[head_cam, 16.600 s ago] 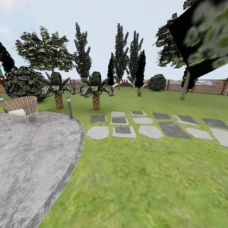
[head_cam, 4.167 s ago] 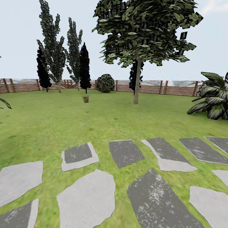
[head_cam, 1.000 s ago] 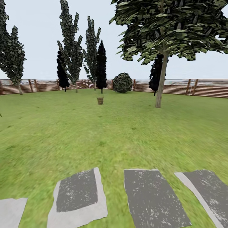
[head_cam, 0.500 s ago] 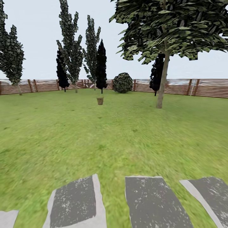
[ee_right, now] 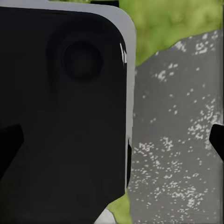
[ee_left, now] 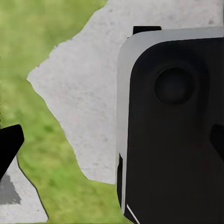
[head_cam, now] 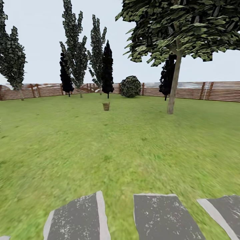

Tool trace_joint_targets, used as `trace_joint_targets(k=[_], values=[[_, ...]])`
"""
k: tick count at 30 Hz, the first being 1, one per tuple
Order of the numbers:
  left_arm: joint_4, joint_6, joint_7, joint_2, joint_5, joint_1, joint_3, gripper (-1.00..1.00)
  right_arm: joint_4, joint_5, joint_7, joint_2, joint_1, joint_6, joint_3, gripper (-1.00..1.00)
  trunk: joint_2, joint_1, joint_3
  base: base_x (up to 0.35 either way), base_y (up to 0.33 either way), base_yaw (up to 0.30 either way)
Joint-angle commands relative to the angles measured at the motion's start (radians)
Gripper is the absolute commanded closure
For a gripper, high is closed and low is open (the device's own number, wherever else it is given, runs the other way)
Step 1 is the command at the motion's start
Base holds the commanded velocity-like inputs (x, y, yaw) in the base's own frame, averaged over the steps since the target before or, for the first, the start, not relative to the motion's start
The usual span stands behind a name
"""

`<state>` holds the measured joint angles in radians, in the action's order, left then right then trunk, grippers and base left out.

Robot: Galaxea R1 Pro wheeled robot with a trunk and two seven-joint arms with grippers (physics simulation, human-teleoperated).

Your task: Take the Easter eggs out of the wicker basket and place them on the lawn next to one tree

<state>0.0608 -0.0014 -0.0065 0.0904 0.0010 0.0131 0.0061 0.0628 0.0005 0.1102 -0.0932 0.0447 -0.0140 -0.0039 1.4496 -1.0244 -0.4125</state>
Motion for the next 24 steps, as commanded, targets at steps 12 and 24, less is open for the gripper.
trace_joint_targets(k=[12, 24], values=[[0.002, 0.000, 0.000, 0.000, 0.000, 0.001, 0.000, -1.00, 0.002, 0.003, 0.003, 0.000, 0.001, -0.001, 0.000, -1.00, 0.000, -0.001, -0.001, 0.339, 0.000, 0.009], [0.002, 0.000, -0.001, 0.000, 0.001, 0.001, 0.000, -1.00, 0.002, 0.003, 0.003, 0.000, 0.001, -0.001, -0.001, -1.00, 0.000, -0.001, -0.001, 0.339, 0.000, 0.000]])
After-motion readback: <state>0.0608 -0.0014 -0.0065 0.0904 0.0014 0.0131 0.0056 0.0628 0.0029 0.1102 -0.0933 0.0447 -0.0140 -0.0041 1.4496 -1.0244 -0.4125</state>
